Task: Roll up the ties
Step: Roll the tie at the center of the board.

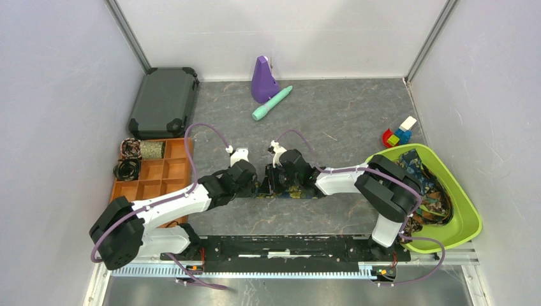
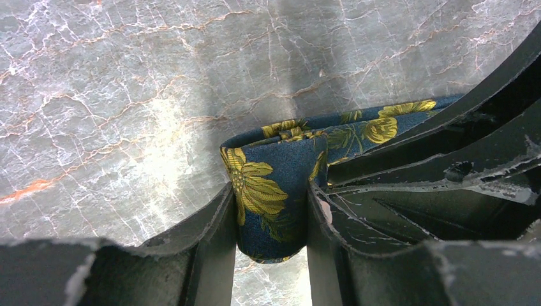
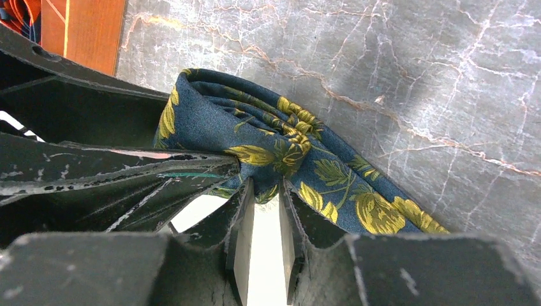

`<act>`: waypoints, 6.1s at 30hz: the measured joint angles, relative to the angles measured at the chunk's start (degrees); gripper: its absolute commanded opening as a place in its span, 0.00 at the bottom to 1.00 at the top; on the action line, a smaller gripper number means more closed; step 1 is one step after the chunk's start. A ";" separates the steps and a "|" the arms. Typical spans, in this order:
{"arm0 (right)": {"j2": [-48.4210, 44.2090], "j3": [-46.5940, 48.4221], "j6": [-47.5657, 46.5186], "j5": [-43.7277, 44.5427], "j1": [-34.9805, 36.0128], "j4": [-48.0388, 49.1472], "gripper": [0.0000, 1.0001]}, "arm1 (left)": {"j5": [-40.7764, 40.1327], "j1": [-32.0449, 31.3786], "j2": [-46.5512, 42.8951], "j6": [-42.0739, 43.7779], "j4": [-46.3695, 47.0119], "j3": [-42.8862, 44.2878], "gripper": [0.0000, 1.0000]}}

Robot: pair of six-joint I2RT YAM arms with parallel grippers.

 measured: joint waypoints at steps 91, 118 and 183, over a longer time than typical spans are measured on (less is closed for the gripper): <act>-30.62 -17.86 -3.43 21.77 -8.81 -8.81 0.98 | -31.08 -17.33 36.28 -5.55 -37.94 27.10 0.35; -33.53 -17.86 -4.72 23.87 -9.55 -12.20 0.98 | -25.14 -17.97 37.11 -4.70 -37.00 29.75 0.63; -2.86 -2.29 12.98 3.30 2.25 7.37 0.50 | 5.14 11.47 -10.97 1.86 -22.84 6.54 0.68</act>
